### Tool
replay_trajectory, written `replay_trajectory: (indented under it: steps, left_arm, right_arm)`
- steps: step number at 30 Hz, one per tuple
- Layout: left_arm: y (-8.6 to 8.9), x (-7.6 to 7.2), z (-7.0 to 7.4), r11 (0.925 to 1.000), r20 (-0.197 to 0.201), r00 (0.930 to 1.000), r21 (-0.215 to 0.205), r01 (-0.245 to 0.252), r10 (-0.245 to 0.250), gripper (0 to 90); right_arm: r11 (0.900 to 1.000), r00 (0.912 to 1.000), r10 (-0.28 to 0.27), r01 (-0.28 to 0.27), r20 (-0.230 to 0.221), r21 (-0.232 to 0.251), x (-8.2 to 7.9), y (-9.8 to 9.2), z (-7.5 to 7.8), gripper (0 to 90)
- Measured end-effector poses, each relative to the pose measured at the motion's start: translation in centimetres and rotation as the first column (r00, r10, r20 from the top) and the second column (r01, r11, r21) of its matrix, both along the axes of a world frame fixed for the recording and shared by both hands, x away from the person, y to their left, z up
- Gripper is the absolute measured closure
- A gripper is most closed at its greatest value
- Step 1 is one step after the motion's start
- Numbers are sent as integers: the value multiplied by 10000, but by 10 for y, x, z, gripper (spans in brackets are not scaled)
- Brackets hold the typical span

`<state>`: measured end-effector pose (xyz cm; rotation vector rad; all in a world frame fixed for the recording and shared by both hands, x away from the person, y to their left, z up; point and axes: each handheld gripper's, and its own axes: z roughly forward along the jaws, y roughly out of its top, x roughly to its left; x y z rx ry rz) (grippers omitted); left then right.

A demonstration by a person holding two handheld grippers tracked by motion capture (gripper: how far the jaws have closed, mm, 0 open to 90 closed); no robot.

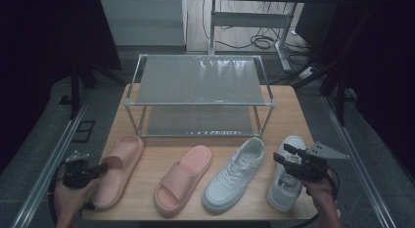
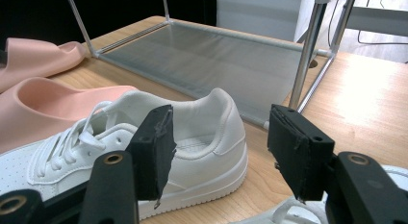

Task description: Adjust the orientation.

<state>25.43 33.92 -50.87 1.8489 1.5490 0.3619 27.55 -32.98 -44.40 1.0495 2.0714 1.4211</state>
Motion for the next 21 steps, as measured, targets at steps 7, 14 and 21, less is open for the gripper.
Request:
replay_trajectory:
  steps: [7,14,21]
  left_arm:
    - [2,5,2,10000,27,10000,-48,-84,84,895]
    - [2,1,7,9997,207,9998,-224,-59,64,890]
    - [-12,-10,13,9967,458,9977,-614,531,-503,886]
  right_arm:
    - [10000,10000,3,-3,-17,-1,0,0,0,427]
    - [10000,10000,-19,19,-38,9,1,0,-1,427]
    - [10000,10000,-33,33,-34,17,1,-1,-1,427]
